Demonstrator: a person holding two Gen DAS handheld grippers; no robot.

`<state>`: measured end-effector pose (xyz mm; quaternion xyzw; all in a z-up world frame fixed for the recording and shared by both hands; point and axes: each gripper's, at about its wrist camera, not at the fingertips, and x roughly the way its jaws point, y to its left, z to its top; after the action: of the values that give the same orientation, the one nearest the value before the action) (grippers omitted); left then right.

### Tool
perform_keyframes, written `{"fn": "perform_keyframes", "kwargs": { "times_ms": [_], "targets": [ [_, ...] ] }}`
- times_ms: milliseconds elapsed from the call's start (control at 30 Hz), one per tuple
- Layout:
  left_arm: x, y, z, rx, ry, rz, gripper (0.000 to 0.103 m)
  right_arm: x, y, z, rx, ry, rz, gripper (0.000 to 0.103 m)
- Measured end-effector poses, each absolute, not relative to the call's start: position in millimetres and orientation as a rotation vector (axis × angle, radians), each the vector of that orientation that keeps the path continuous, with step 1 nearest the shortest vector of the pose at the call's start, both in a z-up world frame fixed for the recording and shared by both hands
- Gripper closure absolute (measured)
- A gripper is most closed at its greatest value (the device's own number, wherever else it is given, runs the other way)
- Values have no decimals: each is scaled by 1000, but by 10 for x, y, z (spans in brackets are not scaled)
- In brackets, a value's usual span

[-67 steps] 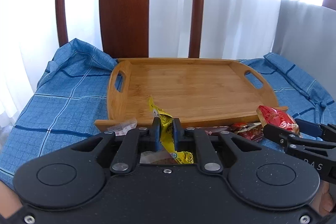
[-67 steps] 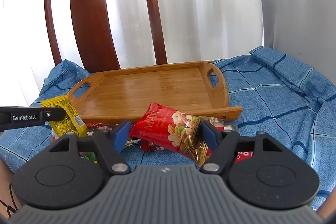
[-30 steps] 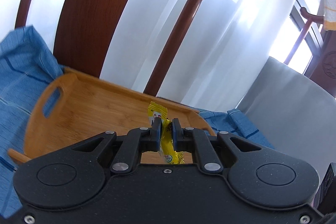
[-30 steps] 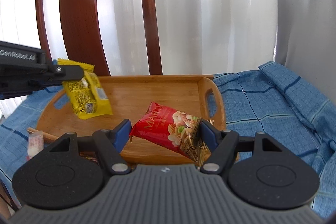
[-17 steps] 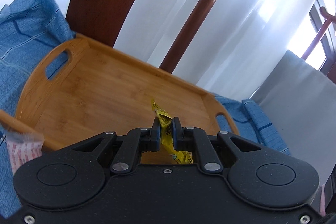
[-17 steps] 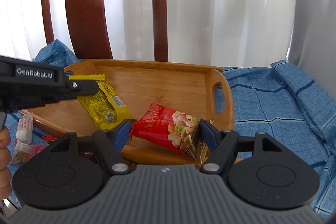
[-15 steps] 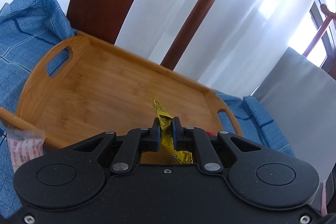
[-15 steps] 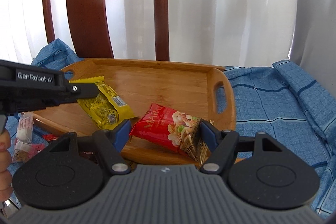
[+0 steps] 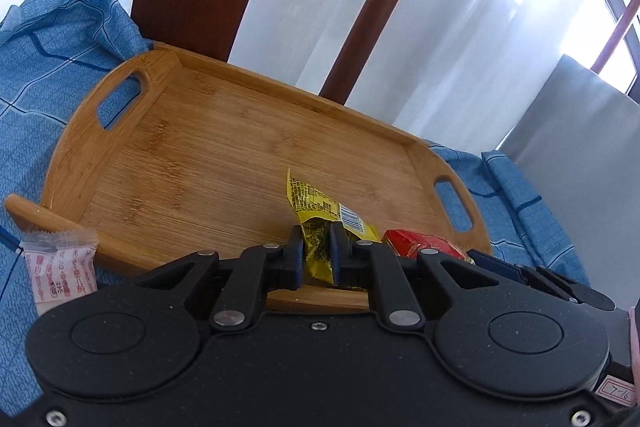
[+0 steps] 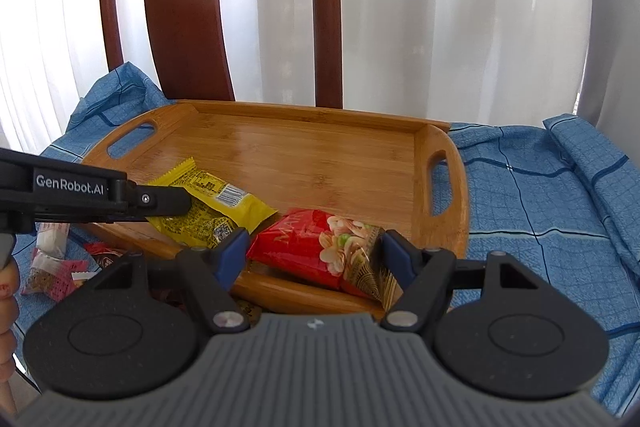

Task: Organize snacks
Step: 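Lift both packets and lower them into the bamboo tray, opening both grippers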

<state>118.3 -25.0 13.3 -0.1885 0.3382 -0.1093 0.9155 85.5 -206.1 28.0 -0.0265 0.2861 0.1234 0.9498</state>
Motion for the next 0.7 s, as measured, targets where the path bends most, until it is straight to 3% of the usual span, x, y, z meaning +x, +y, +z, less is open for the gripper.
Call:
{"fn": "perform_keyframes", "kwargs": {
  "times_ms": [533,567,633,700],
  "targets": [
    [1291,-368,114,-345,741,-220,82,962,-2112,253,-48,585,260,27],
    [1281,-367,119,-337,736,-224,80,957,-2113,255,-49,584,262,26],
    [1256,-370,135,-324,726,-225,59,948,-2113,266,-51,577,260,24],
    [1225,-365,160,-313,713,-226,55,935,-2115,276,-51,570,263,17]
  ]
}}
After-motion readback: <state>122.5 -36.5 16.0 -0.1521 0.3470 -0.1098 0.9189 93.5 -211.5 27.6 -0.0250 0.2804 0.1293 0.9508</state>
